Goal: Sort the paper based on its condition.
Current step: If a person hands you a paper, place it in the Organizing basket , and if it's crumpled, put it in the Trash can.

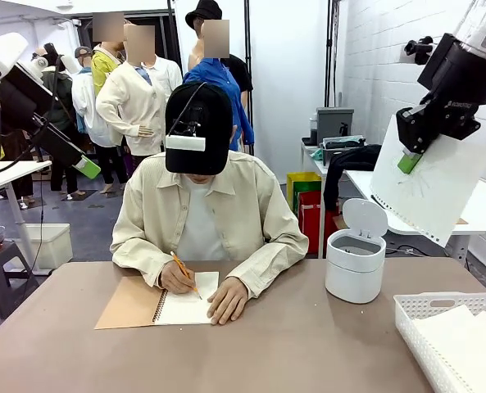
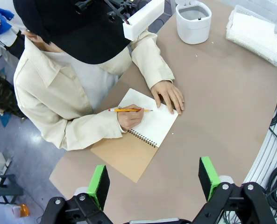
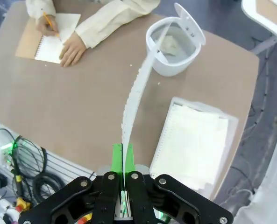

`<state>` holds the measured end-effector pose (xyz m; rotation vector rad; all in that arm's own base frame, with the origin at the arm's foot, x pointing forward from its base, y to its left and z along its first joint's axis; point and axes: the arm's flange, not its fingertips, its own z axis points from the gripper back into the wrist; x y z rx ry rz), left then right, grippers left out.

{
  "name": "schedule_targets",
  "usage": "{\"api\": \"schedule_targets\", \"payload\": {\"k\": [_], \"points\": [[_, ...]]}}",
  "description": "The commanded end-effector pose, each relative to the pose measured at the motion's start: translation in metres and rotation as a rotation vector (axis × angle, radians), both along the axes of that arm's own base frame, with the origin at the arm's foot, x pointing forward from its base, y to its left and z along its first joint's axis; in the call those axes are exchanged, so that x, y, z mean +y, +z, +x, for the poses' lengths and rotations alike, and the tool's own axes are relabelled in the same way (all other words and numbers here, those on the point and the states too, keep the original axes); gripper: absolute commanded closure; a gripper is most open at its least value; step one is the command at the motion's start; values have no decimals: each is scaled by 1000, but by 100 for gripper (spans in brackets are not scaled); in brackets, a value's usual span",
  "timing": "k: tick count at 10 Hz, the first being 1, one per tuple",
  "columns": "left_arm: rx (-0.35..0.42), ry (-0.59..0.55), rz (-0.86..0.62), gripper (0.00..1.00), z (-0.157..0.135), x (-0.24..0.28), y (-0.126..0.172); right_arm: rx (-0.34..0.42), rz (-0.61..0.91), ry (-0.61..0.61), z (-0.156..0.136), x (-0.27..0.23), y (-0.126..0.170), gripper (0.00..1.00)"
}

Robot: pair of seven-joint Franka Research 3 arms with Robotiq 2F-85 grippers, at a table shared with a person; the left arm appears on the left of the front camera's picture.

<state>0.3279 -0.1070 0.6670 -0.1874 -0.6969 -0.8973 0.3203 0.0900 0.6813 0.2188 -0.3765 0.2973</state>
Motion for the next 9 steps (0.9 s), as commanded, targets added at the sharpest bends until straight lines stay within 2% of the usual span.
{"api": "schedule_targets", "payload": {"k": [1,3,4,5,7,9], "points": [[-2,4,-4,0,1,0,1,6,47,6,-3,5,3,100],[-2,4,-4,0,1,0,1,-2,10,8,-1,2,2,100],[-2,4,-4,0,1,0,1,-1,5,-25,9,-4,-10,100],[-2,4,-4,0,1,0,1,-15,46,-28,4,-18,-27,100],[-2,4,-4,0,1,0,1,20,61,-14,3,-48,-73,100],[-2,4,-4,0,1,0,1,-3,5,-60,0,-70,-116,100]]}}
